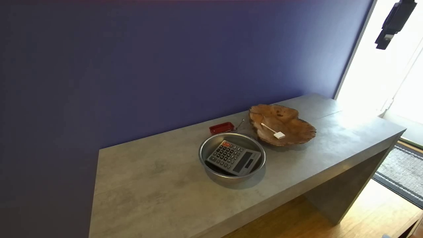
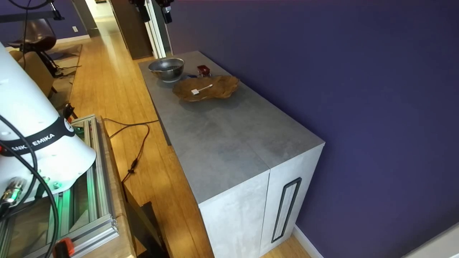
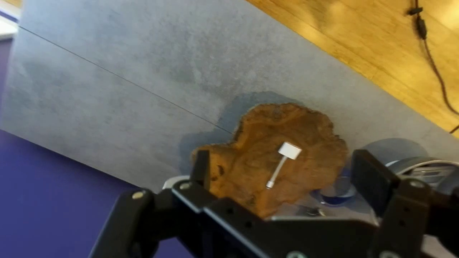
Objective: Move the toy cart to the right
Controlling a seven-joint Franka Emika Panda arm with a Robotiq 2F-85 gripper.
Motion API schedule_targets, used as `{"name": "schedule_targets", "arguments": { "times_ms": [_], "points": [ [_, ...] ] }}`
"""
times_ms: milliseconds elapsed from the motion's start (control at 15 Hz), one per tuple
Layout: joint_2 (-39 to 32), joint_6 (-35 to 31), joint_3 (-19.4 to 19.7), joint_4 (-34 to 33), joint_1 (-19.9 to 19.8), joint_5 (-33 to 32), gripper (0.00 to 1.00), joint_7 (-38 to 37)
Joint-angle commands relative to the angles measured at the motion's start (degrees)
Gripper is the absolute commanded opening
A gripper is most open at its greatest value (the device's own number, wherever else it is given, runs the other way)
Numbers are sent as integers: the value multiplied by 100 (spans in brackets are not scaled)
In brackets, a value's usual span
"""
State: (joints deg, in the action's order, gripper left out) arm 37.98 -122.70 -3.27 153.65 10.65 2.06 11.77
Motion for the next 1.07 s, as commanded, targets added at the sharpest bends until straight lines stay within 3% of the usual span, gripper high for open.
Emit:
{"name": "schedule_targets", "arguments": {
  "times_ms": [0,267,400,533,667,733,800,1000],
  "points": [
    [-648,-590,-552,-119,907,573,100,-56],
    [-1844,-1433,-1236,-740,1648,546,100,115],
    [-2539,-1712,-1559,-1182,1592,70,100,71],
    [-3206,-1729,-1889,-1683,1275,-790,100,-317],
    [-3884,-1584,-1923,-2191,1078,-1518,100,-606],
    [-4224,-1454,-1811,-2477,1045,-1615,100,-420],
    [-3431,-1657,-1845,-1782,1196,-1214,100,-402],
    [-4173,-1640,-1762,-2308,1037,-1472,100,-375]
  ]
}}
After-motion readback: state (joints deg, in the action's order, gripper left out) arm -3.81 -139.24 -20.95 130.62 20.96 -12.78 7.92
